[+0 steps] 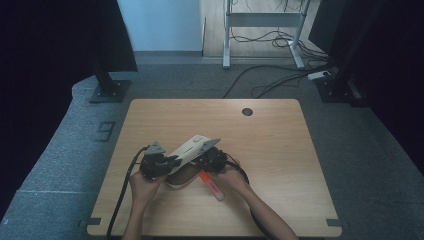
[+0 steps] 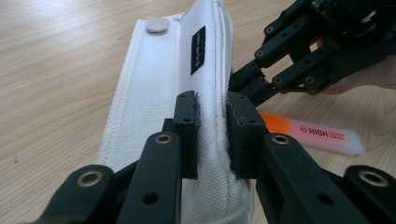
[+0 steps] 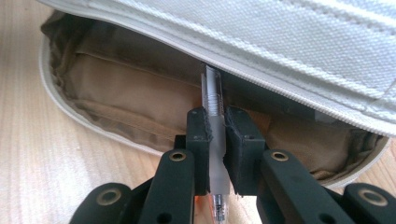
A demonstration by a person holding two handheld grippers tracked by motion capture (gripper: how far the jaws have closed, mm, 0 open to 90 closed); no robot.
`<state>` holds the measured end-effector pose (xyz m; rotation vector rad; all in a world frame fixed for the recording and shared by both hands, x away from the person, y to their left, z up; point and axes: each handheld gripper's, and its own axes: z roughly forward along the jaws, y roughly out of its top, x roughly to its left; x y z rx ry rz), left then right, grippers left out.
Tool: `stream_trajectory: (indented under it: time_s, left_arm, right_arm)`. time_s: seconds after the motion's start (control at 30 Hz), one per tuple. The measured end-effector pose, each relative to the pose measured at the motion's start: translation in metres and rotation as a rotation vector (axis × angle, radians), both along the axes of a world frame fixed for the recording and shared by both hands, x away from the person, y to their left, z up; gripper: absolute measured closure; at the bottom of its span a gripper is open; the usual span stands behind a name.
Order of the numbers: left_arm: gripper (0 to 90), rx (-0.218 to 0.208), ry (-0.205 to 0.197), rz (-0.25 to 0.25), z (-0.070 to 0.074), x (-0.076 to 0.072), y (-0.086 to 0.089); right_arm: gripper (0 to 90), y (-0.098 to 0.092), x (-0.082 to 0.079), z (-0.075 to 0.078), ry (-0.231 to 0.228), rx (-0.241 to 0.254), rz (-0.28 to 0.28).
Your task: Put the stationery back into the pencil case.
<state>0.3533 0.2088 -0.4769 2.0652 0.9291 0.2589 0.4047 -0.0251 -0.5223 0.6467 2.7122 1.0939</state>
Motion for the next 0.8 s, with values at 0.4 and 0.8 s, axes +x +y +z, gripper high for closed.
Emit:
stream_trajectory:
  time_s: [0.4,0.8]
  left_arm:
    - [75.3,0.0,0.001,0.0,-0.001,0.001,0.001]
    - [75.1,-0.004,0.003,-0.001,-0.001,0.001,0.003]
  right_arm:
    - [70.3,-0.003,0.005,-0.003,0.003,0.019,0.0]
    - [62.3,-0.028,0.002,0.004,-0.012,0.026,-0.033]
